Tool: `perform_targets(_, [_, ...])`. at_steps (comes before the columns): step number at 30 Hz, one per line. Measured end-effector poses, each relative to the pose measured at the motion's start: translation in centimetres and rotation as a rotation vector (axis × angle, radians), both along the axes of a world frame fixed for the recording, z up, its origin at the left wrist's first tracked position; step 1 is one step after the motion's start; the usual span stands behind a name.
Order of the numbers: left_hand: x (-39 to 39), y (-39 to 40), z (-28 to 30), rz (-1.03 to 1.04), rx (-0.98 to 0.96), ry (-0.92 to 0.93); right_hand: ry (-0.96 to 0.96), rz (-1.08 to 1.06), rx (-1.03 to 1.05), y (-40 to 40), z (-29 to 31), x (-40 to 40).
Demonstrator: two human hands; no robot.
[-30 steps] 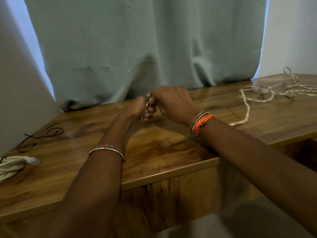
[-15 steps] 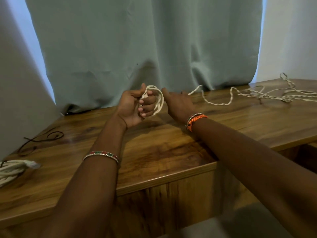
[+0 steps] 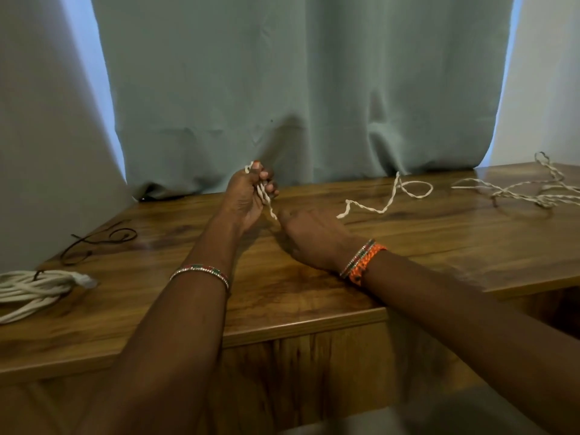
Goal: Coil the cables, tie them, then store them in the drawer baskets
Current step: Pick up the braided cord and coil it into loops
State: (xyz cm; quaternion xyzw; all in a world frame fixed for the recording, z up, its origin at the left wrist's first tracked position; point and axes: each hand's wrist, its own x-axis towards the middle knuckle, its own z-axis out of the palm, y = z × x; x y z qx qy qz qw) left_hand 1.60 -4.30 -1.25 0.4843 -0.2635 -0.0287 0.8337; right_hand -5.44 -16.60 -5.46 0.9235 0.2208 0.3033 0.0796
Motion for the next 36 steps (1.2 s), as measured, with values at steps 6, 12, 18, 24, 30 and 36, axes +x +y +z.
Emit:
perform_targets(6, [0.1,-0.6,-0.6,0.252,0.202,-0.045,-0.079,0.043,0.073,0.8,0.1,-3.4])
perform_targets(12, [-0.5,-1.8,-2.1,0.285,0.649,-0.214,-0.153,0.073,0.317,-0.1,0.5,-1.9])
perform_targets(18, [-2.0,-1.8,-1.0,-0.018,0.536,0.121,-0.282,0.033,0.659,-2.2,1.7,1.3])
perform_targets(24, [-2.2,-2.4,-0.1,-0.159,0.389,0.152,-0.056,0.110,1.235,-2.7,2.0,3.8])
perform_targets(30, [-3.2,-1.3,1.8,-0.298,0.031,0.042,0.065,-0.192,1.219,-6.9,0.7,5.1])
perform_targets(36, [-2.1,-0.6,1.6,-0.085,-0.182,0.093,0.116,-0.255,0.411,-3.0,1.1,1.9])
